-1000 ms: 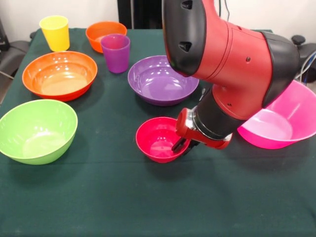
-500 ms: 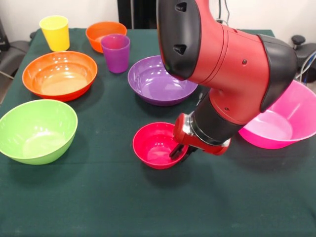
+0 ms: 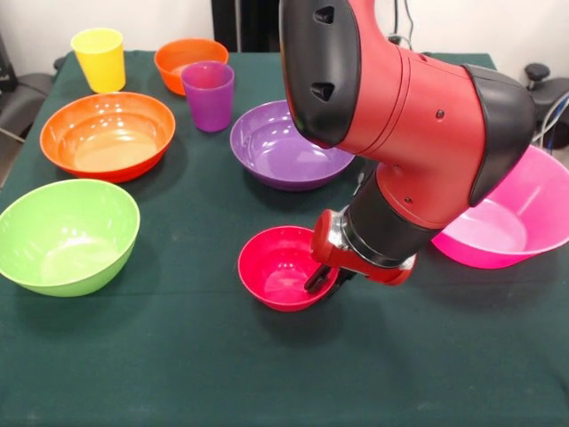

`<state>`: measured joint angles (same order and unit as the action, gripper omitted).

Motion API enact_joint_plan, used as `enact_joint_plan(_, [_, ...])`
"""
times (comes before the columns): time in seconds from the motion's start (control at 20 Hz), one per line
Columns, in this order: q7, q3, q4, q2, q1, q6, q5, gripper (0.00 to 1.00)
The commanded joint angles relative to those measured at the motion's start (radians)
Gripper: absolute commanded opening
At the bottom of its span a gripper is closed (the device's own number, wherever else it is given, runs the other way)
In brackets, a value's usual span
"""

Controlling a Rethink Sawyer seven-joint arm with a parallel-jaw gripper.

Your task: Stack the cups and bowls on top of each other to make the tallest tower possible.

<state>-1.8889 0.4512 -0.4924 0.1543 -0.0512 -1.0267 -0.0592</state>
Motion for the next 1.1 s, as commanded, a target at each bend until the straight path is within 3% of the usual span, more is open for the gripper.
enact_joint_plan(0.05, [-0.008, -0.127, -0.058, 0.038, 0.009, 0.005, -0.007, 0.00])
enact_joint_plan(0.35, [-0.012, -0.136, -0.147, -0.007, -0.003, 0.034, -0.002, 0.00])
enact_joint_plan(1.1, [-0.015, -0.142, -0.138, -0.001, 0.001, 0.034, 0.005, 0.00])
